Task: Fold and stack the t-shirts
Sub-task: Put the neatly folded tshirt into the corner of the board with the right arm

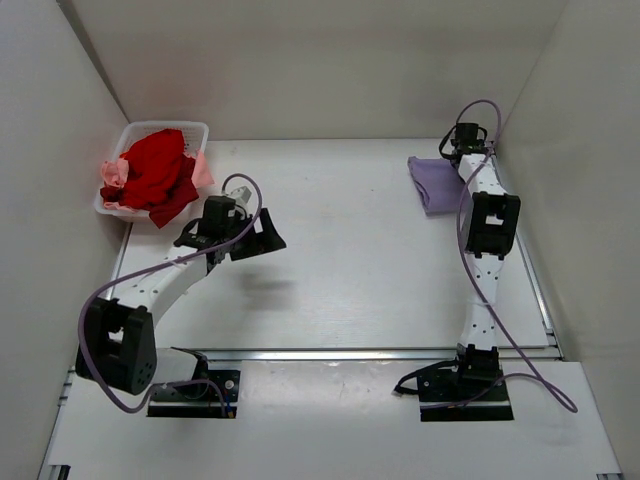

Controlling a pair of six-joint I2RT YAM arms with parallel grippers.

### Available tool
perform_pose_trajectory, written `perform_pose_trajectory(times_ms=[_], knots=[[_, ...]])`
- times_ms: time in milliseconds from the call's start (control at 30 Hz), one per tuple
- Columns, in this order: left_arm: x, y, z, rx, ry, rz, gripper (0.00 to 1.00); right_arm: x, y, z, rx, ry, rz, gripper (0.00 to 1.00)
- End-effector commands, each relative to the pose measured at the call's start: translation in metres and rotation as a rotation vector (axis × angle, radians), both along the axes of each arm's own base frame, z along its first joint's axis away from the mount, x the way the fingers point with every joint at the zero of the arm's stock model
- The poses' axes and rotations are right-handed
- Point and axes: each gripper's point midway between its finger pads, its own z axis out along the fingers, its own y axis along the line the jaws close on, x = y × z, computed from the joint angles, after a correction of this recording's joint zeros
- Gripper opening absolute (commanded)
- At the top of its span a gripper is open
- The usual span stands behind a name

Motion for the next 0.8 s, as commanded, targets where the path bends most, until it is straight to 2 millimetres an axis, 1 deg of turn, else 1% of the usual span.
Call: perform_pose_trajectory(times_ms=[0,67,100,133,200,233,267,300,333,367,433,467,500,567,600,633,667,700,733,767], knots=[[0.006,-0.026,0.025,-0.062,-0.057,-0.099,0.98,0.029,-0.026,0.002,0.040,-0.133,0.045,0.00],[0.006,-0.031,0.026,-0.075,-0.059,-0.103,0.98,0.032,-0.040,-0.001,0.069,-0.164,0.032,0.00],[0.004,-0.031,0.026,-0.090,-0.050,-0.094,0.99,0.036,-0.037,-0.001,0.081,-0.174,0.046,0.00],[0.006,-0.032,0.027,-0.108,-0.047,-0.085,0.99,0.037,-0.043,-0.003,0.079,-0.179,0.043,0.00],[0.006,-0.031,0.023,-0.112,-0.032,-0.077,0.99,0.043,-0.048,0.007,0.070,-0.214,0.040,0.00],[0.007,-0.030,0.018,-0.106,-0.021,-0.075,0.98,0.046,-0.048,0.008,0.078,-0.225,0.055,0.00],[0.008,-0.030,0.018,-0.098,-0.020,-0.074,0.99,0.044,-0.053,0.006,0.085,-0.227,0.039,0.00],[0.008,-0.030,0.015,-0.082,-0.010,-0.080,0.99,0.048,-0.057,0.013,0.092,-0.256,0.036,0.00],[0.010,-0.031,0.014,-0.085,-0.001,-0.074,0.99,0.049,-0.055,0.015,0.108,-0.265,0.037,0.00],[0.008,-0.034,0.013,-0.091,0.007,-0.081,0.98,0.047,-0.064,0.018,0.115,-0.279,0.019,0.00],[0.007,-0.034,0.010,-0.099,0.024,-0.075,0.98,0.048,-0.063,0.017,0.149,-0.282,0.026,0.00],[0.007,-0.037,0.011,-0.104,0.019,-0.078,0.98,0.046,-0.067,0.019,0.158,-0.289,0.014,0.01],[0.008,-0.036,0.012,-0.106,0.021,-0.070,0.99,0.045,-0.065,0.019,0.178,-0.287,0.012,0.00],[0.005,-0.038,0.012,-0.106,0.032,-0.081,0.98,0.044,-0.060,0.026,0.202,-0.291,0.003,0.00],[0.007,-0.035,0.011,-0.106,0.038,-0.073,0.98,0.042,-0.057,0.028,0.208,-0.288,-0.008,0.04],[0.008,-0.032,0.014,-0.112,0.033,-0.064,0.99,0.043,-0.051,0.030,0.205,-0.286,0.000,0.03],[0.004,-0.033,0.013,-0.125,0.049,-0.072,0.98,0.041,-0.050,0.034,0.196,-0.281,-0.006,0.03],[0.007,-0.028,0.018,-0.133,0.036,-0.059,0.99,0.039,-0.048,0.038,0.196,-0.282,-0.014,0.03],[0.006,-0.025,0.017,-0.136,0.041,-0.052,0.99,0.040,-0.041,0.040,0.201,-0.281,-0.011,0.00],[0.005,-0.023,0.019,-0.131,0.037,-0.044,0.98,0.038,-0.041,0.044,0.199,-0.285,-0.020,0.00]])
